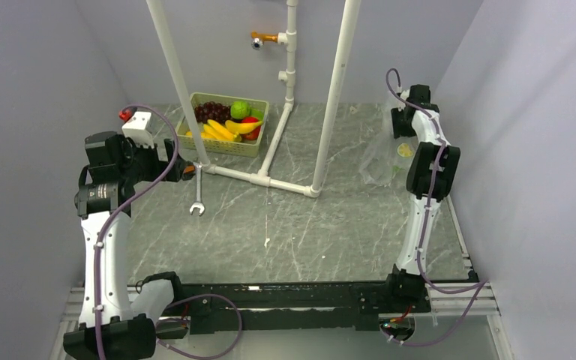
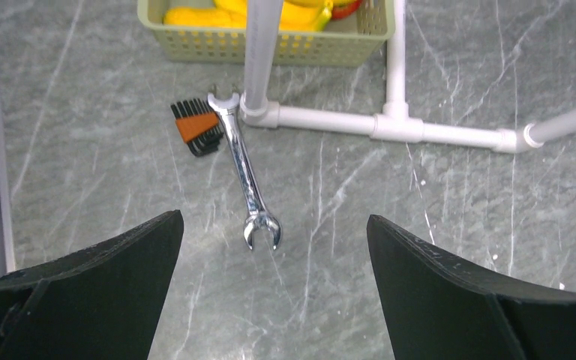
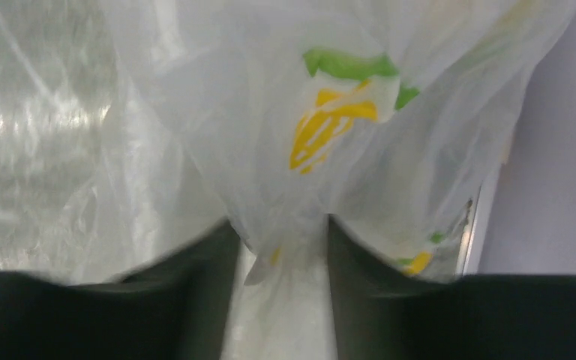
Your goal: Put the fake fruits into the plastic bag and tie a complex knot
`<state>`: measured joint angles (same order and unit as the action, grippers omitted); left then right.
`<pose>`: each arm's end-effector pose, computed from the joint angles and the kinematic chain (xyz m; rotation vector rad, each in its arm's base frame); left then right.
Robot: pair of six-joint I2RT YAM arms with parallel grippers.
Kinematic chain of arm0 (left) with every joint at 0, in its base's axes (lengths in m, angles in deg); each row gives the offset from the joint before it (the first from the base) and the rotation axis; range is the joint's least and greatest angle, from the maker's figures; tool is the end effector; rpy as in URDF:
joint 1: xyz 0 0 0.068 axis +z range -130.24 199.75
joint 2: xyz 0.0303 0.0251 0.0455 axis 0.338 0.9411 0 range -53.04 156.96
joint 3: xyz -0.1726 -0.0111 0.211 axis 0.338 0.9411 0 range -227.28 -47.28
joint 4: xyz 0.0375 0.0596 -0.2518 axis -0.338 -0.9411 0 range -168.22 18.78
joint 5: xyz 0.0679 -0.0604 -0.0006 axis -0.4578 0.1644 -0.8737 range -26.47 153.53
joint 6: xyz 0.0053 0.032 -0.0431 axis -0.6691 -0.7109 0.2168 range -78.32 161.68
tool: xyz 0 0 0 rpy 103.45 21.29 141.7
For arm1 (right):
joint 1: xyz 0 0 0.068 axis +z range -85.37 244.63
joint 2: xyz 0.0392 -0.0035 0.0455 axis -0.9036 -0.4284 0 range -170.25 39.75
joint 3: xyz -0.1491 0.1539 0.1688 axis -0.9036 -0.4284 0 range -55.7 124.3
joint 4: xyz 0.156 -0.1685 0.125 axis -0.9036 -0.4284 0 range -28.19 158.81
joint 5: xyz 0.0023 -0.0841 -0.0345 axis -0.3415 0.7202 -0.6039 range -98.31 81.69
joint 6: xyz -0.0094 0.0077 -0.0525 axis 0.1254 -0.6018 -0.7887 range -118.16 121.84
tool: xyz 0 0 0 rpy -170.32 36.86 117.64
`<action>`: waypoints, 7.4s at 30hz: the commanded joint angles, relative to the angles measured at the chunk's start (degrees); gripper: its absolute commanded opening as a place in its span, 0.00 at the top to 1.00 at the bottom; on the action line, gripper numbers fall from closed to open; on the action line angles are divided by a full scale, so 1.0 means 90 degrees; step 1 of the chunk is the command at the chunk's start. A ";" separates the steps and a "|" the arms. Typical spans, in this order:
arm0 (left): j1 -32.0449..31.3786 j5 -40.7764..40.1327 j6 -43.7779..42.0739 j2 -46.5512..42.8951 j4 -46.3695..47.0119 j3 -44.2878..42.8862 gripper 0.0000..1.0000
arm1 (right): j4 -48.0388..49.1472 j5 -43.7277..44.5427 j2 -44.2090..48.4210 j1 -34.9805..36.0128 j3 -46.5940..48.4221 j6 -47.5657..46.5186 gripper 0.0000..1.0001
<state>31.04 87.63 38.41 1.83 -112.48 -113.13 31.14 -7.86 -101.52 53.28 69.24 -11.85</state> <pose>0.1884 0.0227 0.3813 0.1069 2.0585 -0.2844 0.5316 -0.1071 0.1787 -0.0482 2.5229 -0.1875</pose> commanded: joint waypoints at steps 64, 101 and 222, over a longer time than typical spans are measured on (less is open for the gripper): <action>-0.4680 0.3848 -0.3527 -0.1258 0.0736 0.1654 1.00 | -0.0441 -0.5610 0.7759 0.6087 -0.6519 -0.5011 0.60; -0.3608 0.3316 0.0696 -0.1352 0.2154 0.1970 1.00 | 0.2197 -0.1123 0.8871 0.7643 -0.6119 -0.1244 0.76; -0.4408 0.2947 -0.3841 0.0211 0.0140 -0.1858 1.00 | 0.0918 -0.3878 0.7558 0.5934 -0.3157 -0.1430 0.00</action>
<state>-6.86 111.69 10.23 3.36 -107.08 -126.46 30.50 -51.75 -31.34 103.46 40.90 -22.10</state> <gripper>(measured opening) 0.012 0.993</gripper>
